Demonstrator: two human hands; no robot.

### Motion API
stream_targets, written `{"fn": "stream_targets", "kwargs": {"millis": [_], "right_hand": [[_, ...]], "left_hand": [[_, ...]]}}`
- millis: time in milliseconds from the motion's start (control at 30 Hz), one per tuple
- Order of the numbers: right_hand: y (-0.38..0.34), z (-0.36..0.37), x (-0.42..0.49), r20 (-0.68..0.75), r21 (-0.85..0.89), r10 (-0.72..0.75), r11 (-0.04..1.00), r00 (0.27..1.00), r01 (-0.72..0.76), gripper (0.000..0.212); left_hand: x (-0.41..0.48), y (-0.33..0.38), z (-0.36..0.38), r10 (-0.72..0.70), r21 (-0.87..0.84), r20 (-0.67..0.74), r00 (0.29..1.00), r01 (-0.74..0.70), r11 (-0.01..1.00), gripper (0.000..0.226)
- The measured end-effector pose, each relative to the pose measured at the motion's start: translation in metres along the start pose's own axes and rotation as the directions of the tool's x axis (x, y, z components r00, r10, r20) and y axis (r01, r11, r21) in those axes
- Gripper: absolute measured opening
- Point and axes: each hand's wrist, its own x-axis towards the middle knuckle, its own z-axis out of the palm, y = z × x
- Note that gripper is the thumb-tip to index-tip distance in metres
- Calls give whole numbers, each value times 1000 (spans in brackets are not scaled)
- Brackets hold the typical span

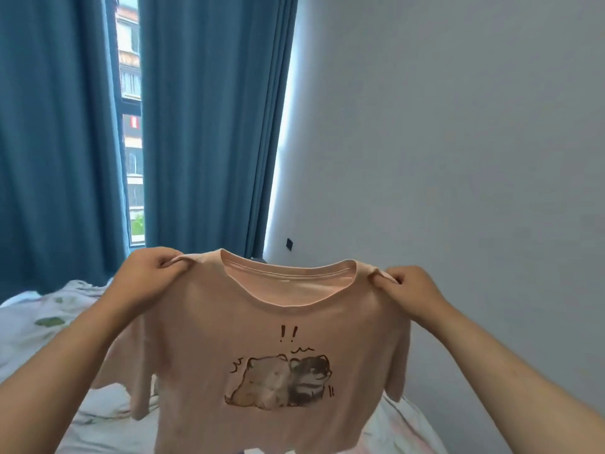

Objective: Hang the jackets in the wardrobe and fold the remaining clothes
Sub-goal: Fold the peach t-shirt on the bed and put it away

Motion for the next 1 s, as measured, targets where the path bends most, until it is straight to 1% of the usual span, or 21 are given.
{"fn": "stream_targets", "kwargs": {"millis": [100, 167, 233, 300, 367, 500, 567, 633, 767, 867, 1000], "right_hand": [[-9, -38, 5, -94, 29, -23, 999, 995, 26, 46], [-11, -59, 8, -153, 73, -43, 996, 987, 55, 35], [-10, -78, 11, -206, 105, -53, 992, 977, 76, 32], [-3, -97, 17, -245, 144, -47, 986, 968, 84, 38], [6, -117, 26, -266, 175, -51, 979, 963, 100, 45], [32, -154, 55, -319, 190, -139, 960, 937, 207, 52], [49, -171, 70, -345, 184, -188, 947, 920, 262, 51], [68, -187, 86, -335, 215, -216, 930, 917, 298, 52], [103, -216, 116, -219, 226, -289, 914, 932, 337, 65], [125, -230, 132, -162, 262, -319, 898, 934, 352, 61], [147, -241, 139, -117, 317, -344, 876, 932, 364, 57]], "left_hand": [[19, 41, -10, 23, -69, -22, 999, -25, 997, 22], [29, 65, -12, 70, -70, -48, 996, -73, 995, 22], [36, 89, -12, 133, -40, -55, 990, -135, 990, 22], [42, 112, -11, 193, 5, -76, 978, -193, 981, 22], [48, 132, -6, 224, 41, -117, 968, -221, 974, 21], [51, 172, 16, 268, 86, -199, 943, -255, 963, 32], [47, 192, 30, 287, 117, -238, 928, -266, 957, 33], [42, 208, 45, 283, 170, -280, 917, -243, 955, 35], [30, 237, 76, 255, 263, -327, 910, -171, 950, 43], [21, 257, 97, 236, 301, -354, 905, -128, 945, 44], [6, 281, 122, 199, 315, -367, 909, -80, 946, 38]]}}
